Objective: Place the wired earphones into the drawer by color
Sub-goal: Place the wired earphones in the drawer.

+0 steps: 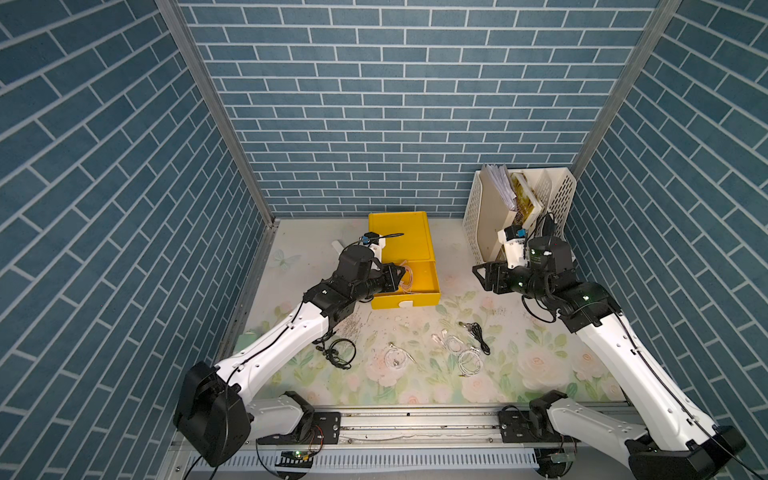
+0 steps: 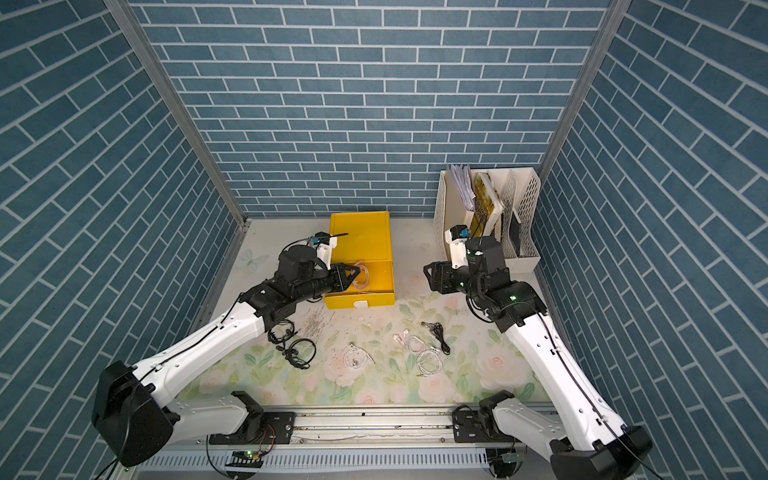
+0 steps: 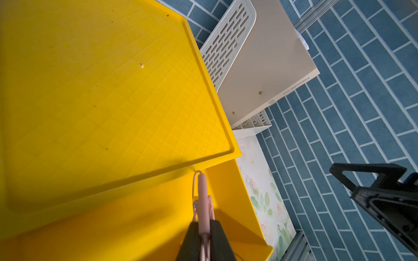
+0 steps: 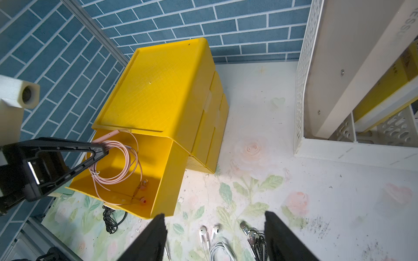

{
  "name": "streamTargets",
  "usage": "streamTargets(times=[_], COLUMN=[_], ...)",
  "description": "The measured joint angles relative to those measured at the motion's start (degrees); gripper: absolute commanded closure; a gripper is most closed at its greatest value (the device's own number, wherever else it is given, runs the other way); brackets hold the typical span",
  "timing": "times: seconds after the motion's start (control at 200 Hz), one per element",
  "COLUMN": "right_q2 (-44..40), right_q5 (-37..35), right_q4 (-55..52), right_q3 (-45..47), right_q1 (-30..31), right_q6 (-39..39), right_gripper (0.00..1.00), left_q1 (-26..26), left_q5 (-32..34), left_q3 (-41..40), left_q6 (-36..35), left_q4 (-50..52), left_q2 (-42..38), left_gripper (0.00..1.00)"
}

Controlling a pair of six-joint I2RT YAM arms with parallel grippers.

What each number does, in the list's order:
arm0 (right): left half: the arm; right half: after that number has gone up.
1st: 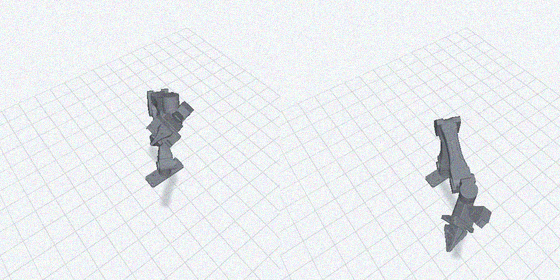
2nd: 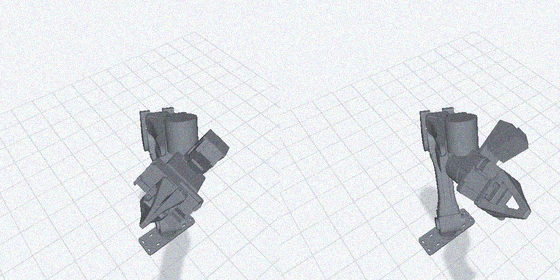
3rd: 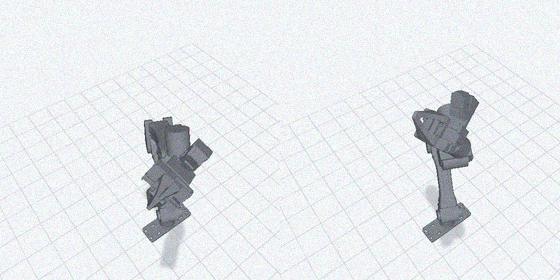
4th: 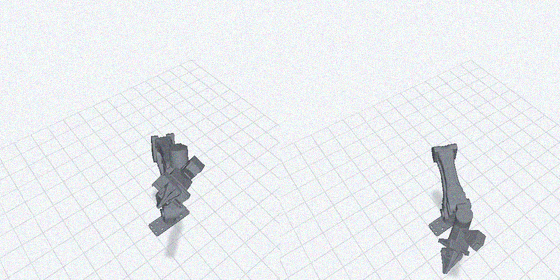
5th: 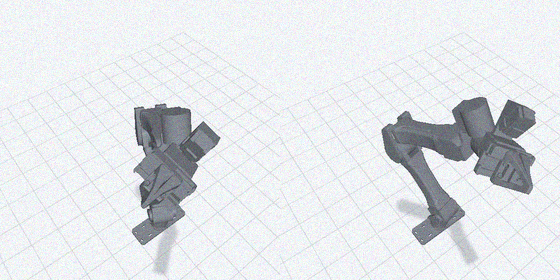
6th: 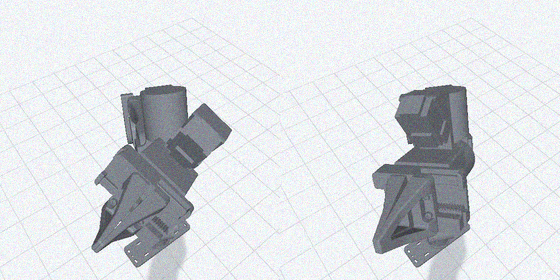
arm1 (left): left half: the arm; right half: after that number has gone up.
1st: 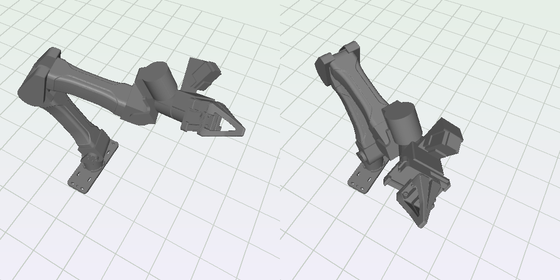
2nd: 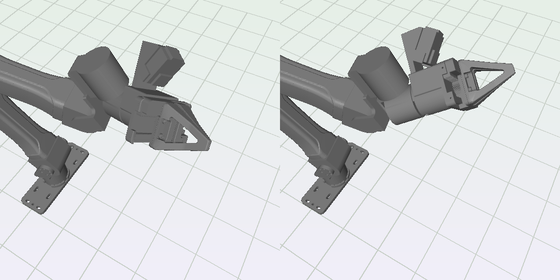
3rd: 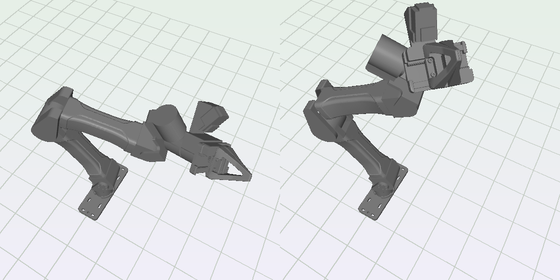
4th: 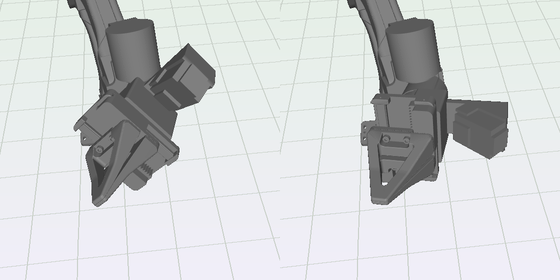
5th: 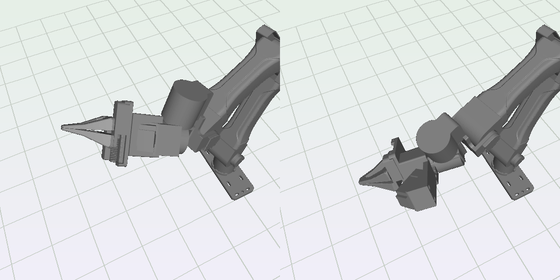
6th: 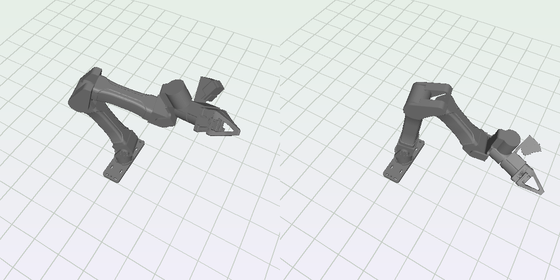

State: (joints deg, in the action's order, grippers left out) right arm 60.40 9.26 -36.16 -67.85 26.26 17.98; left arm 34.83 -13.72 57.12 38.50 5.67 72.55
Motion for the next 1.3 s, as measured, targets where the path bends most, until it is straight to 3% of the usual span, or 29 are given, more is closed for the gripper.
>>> streamTargets(times=[0.09,0.2,0.495,0.8,1.1,1.23,1.3], right_q2=[0.0,0.0,0.0,0.0,-0.4,-1.1,-2.3], right_q5=[0.0,0.0,1.1,6.8,12.0,14.9,16.9], right_q4=[0.2,0.3,1.4,5.0,9.3,12.5,15.9], right_q3=[0.3,0.3,0.3,2.3,7.9,8.4,10.2], right_q1=[0.0,0.0,0.0,0.1,1.9,2.3,3.9], right_q6=[0.0,0.0,0.2,1.1,3.9,5.3,6.7], right_gripper=[0.29,0.30,0.30,0.31,0.33,0.44,0.59], left_q1=[0.0,0.0,0.0,0.0,-0.1,-0.1,-0.1], left_q5=[0.5,1.0,3.0,4.1,4.7,4.7,4.7], left_q3=[-0.6,-1.1,-1.6,0.3,3.7,3.8,4.9], left_q6=[0.2,0.1,0.5,0.0,-0.9,-0.9,-0.9], left_q4=[-0.3,-0.4,-0.3,2.4,4.2,4.7,5.2], left_q2=[0.0,0.0,0.0,-1.3,-4.2,-4.3,-4.6], left_gripper=[0.78,0.63,0.53,0.14,0.11,0.11,0.14])
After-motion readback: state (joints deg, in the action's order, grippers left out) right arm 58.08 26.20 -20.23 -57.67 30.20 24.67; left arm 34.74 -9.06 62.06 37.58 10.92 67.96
